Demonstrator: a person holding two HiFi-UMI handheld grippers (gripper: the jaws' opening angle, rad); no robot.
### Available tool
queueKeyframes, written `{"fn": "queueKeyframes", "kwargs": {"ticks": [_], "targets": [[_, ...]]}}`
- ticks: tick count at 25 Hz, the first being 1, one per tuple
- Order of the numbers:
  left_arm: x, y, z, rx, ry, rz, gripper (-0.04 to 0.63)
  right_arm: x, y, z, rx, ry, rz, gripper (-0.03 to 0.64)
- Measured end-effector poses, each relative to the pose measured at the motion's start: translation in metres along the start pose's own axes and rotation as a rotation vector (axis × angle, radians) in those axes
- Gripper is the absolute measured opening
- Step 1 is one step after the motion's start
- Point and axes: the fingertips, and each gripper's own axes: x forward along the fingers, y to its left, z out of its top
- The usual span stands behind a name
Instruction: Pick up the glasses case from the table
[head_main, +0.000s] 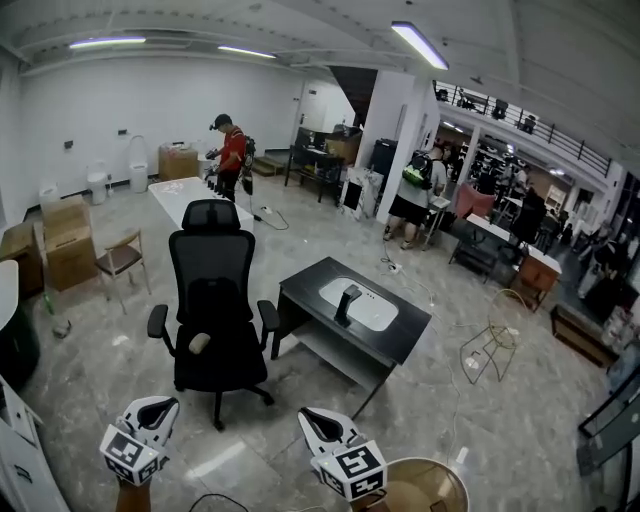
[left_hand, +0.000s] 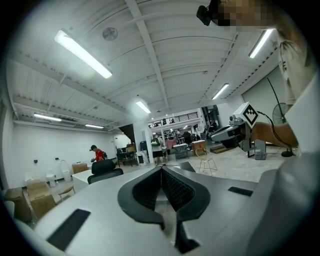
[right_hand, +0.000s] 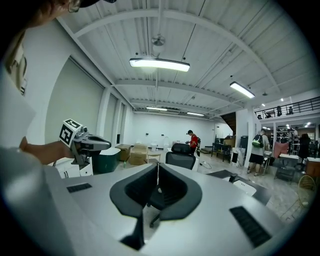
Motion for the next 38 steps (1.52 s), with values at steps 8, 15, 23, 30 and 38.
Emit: {"fn": "queueKeyframes", "kwargs": {"ticks": [8, 15, 23, 30, 38], "targets": [[0.047, 0.081, -0.023, 0.020, -0.046, -0.117, 0.015, 0.066, 0.012, 0.014, 0.001, 0.024, -0.093, 0.025], [0.070, 0.136, -0.044, -0.032, -0.041, -0.204, 0.015, 0.120, 0.029, 0.019, -0.002, 0.065, -0.164, 0.025], [0.083, 0.203, -0.073, -0.066, -0.057, -0.260, 0.015, 0.195, 0.051, 0.031, -0.014, 0.087, -0.196, 0.025], [0.085, 0.247, -0.088, -0.088, -0.047, -0.250, 0.016, 0.245, 0.061, 0.040, -0.004, 0.108, -0.176, 0.025], [0.134, 0.256, -0.111, -0.119, 0.030, -0.232, 0.017, 0.307, 0.000, 0.013, 0.015, 0.109, -0.125, 0.025]]}}
